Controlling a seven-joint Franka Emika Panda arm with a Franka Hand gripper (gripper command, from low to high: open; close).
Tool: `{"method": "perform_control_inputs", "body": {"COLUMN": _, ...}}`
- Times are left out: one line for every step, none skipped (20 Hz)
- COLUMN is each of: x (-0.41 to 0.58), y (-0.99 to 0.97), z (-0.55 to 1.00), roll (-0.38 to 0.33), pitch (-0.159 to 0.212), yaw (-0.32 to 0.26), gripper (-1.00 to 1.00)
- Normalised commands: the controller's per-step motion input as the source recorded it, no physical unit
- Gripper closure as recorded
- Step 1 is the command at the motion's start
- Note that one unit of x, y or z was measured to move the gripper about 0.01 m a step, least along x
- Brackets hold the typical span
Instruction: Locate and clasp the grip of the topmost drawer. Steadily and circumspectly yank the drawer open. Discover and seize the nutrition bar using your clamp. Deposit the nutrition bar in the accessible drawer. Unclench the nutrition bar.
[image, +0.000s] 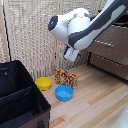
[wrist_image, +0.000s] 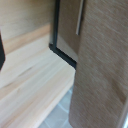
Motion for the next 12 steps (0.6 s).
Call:
{"method": "perform_control_inputs", "body": {"x": 0.414, "y": 0.15, "z": 0.01, "roll": 0.336, "pitch": 0.041, "yaw": -0.140, "gripper": -1.00}}
{"method": "perform_control_inputs", "body": {"x": 0.414, "y": 0.15, "z": 0.01, "roll": 0.335, "pitch": 0.038, "yaw": -0.141, "gripper": -1.00}}
{"method": "perform_control_inputs", "body": {"x": 0.414, "y": 0.15, "z": 0.01, "roll": 0.334, "pitch": 0.036, "yaw": -0.141, "gripper": -1.00}}
{"method": "perform_control_inputs", "body": {"x": 0.417, "y": 0.15, "z": 0.01, "roll": 0.334, "pitch": 0.035, "yaw": -0.141, "gripper": -1.00}}
{"method": "perform_control_inputs", "body": {"x": 0.420, "y": 0.15, "z": 0.01, "roll": 0.333, "pitch": 0.033, "yaw": -0.141, "gripper": -1.00}}
{"method": "perform_control_inputs", "body": {"x": 0.420, "y": 0.15, "z": 0.01, "roll": 0.334, "pitch": 0.034, "yaw": -0.141, "gripper": -1.00}}
{"method": "perform_control_inputs", "body": {"x": 0.423, "y": 0.15, "z": 0.01, "roll": 0.334, "pitch": 0.034, "yaw": -0.141, "gripper": -1.00}}
{"method": "perform_control_inputs", "body": {"x": 0.423, "y": 0.15, "z": 0.01, "roll": 0.334, "pitch": 0.036, "yaw": -0.139, "gripper": -1.00}}
{"method": "perform_control_inputs", "body": {"x": 0.426, "y": 0.15, "z": 0.00, "roll": 0.340, "pitch": 0.044, "yaw": -0.134, "gripper": -1.00}}
{"method": "perform_control_inputs", "body": {"x": 0.426, "y": 0.15, "z": 0.00, "roll": 0.341, "pitch": 0.044, "yaw": -0.133, "gripper": -1.00}}
{"method": "perform_control_inputs", "body": {"x": 0.429, "y": 0.15, "z": 0.00, "roll": 0.340, "pitch": 0.044, "yaw": -0.133, "gripper": -1.00}}
{"method": "perform_control_inputs", "body": {"x": 0.431, "y": 0.15, "z": 0.00, "roll": 0.340, "pitch": 0.043, "yaw": -0.133, "gripper": -1.00}}
